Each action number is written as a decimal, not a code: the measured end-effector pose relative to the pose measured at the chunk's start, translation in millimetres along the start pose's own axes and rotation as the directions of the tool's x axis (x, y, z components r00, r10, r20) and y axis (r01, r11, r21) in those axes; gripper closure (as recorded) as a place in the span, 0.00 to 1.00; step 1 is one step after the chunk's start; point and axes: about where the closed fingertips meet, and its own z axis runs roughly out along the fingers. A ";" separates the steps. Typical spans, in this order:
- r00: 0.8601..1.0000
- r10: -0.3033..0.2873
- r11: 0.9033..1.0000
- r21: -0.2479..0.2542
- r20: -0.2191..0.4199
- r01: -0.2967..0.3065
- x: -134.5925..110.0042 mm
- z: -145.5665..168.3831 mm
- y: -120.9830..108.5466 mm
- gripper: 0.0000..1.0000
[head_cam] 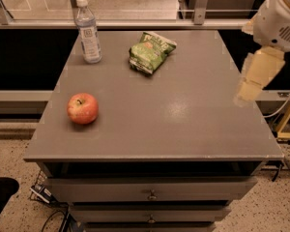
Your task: Pick green jalapeno chip bag
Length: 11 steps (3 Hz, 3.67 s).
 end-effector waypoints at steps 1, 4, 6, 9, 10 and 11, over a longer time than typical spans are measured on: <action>0.984 0.165 0.986 0.002 0.070 -0.166 -30.6 30.2 -57.5 0.00; 0.665 0.645 0.747 -0.127 0.376 -0.653 -134.5 109.5 -197.5 0.00; 0.627 0.686 0.710 -0.151 0.368 -0.688 -137.3 112.8 -198.6 0.00; 0.685 0.717 0.662 0.181 0.126 -0.727 -170.4 229.4 -174.2 0.00; 0.677 0.731 0.650 0.215 0.087 -0.729 -173.9 253.7 -171.9 0.05; 0.667 0.743 0.656 0.142 0.052 -0.742 -178.8 278.2 -168.4 0.23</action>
Offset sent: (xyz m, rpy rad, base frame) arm 0.2398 0.0326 -0.0028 0.6265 -0.1200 -0.5931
